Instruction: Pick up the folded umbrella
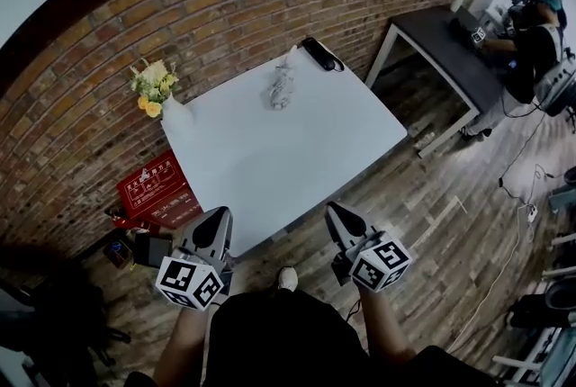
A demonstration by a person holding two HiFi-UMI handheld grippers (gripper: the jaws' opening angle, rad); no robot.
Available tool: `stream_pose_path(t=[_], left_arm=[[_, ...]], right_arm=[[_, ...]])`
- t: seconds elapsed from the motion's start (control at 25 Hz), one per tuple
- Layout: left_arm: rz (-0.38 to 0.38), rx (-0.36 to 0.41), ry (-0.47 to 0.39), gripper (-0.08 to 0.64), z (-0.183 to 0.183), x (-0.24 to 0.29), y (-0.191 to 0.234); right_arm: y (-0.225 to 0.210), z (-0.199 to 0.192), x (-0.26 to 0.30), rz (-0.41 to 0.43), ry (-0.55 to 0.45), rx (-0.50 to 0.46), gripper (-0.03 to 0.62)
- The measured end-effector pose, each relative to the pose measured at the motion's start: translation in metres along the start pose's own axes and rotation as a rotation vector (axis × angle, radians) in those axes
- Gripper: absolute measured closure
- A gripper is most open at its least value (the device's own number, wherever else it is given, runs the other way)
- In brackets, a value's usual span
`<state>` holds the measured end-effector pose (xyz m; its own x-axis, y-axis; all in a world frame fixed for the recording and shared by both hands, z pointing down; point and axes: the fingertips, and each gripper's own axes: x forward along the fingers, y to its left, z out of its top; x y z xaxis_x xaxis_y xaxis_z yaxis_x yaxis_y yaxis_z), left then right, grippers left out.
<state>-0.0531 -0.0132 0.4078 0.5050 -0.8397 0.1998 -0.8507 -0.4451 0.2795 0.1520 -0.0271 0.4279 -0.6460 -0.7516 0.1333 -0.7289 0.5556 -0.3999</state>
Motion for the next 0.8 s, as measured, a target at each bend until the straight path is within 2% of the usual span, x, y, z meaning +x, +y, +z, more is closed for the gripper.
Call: stream_pose_path(t=[0.52,0.8], left_arm=[[0.069,-0.013,0.026,0.548,-0.005,0.027,0.005],[0.067,-0.016,0.048,0.546,-0.012,0.037,0.014]], right_arm=[[-0.030,0.005,0.022,0.051,0.040,-0.001,0.571],[-0.030,0.000,0.050,0.079,0.060,0.025,0.571]])
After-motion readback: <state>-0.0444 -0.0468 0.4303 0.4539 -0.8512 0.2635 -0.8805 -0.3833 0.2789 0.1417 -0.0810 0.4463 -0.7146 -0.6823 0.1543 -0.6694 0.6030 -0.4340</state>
